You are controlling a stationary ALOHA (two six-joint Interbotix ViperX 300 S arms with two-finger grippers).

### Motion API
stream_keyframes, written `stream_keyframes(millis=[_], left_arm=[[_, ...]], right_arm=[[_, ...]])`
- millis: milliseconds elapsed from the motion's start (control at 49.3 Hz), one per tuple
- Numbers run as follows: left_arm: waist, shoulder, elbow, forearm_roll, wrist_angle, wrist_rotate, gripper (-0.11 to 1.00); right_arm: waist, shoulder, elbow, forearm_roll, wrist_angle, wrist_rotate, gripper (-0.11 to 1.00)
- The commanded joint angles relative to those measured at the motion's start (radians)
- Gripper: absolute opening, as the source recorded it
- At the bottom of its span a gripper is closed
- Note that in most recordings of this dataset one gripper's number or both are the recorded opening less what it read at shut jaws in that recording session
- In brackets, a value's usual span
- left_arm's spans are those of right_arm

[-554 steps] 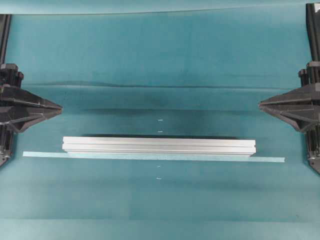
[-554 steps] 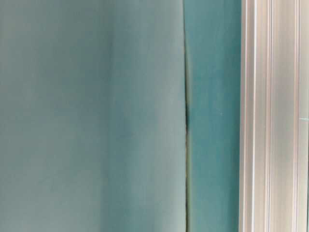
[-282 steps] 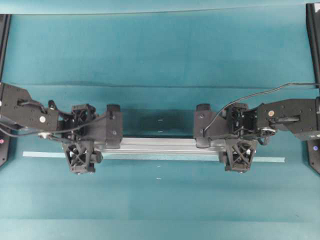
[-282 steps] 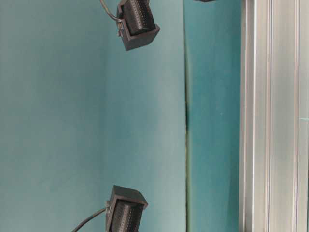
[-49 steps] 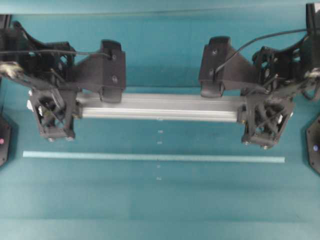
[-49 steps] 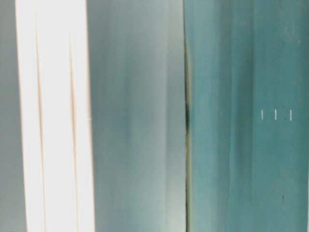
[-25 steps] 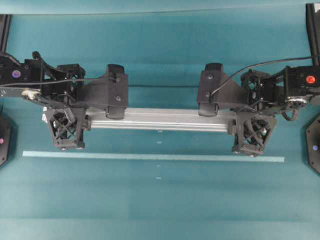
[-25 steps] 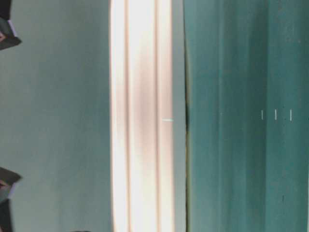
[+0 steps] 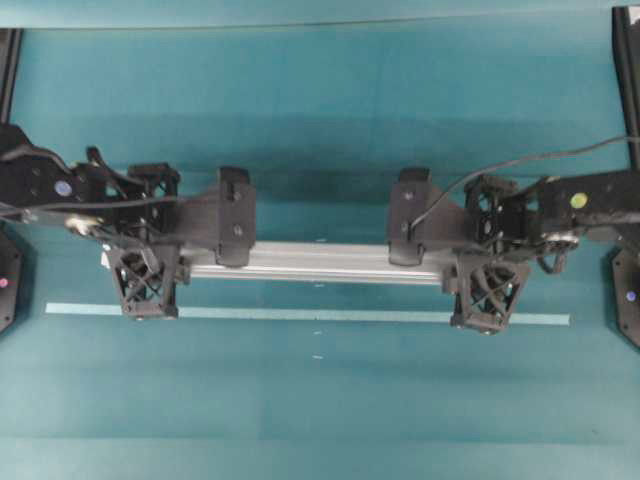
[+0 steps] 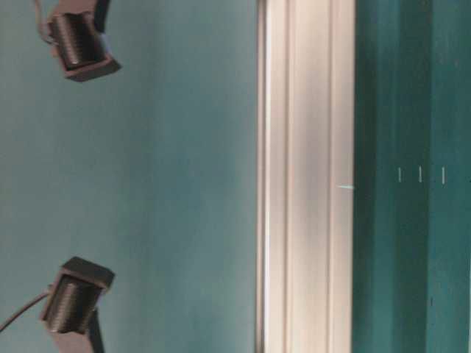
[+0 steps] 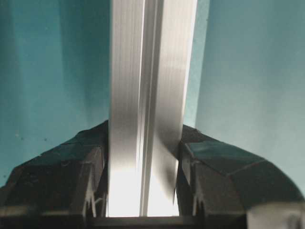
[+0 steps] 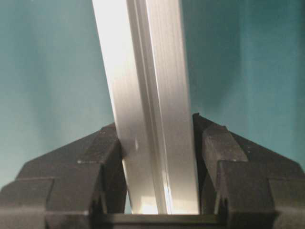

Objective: Lift the metal rail with both hands.
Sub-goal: 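Lower the held rail back down toward the table with both grippers, then set the rail on the table, keeping both grippers closed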

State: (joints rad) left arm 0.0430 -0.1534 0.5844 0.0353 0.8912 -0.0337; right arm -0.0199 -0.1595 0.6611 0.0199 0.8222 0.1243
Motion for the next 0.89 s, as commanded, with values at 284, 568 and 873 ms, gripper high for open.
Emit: stream_keyframes(millis=[284,568,873], left_arm=[[-0.038,0.075,0.031,-0.003,-0.133,-0.041,0.28],[-0.048,0.127,0.041,-0.005,-0.179,-0.058,0.28],[-0.049,0.135,0.044,-0.003,-0.195,-0.058,0.28]], right_arm=[[0.011,0.066,0.063,0.003,-0.141,0.009,0.38],[0.017,0.098,0.066,0.003,-0.176,0.008,0.38],[0.055,0.141,0.066,0.005,-0.187,0.009,0.38]])
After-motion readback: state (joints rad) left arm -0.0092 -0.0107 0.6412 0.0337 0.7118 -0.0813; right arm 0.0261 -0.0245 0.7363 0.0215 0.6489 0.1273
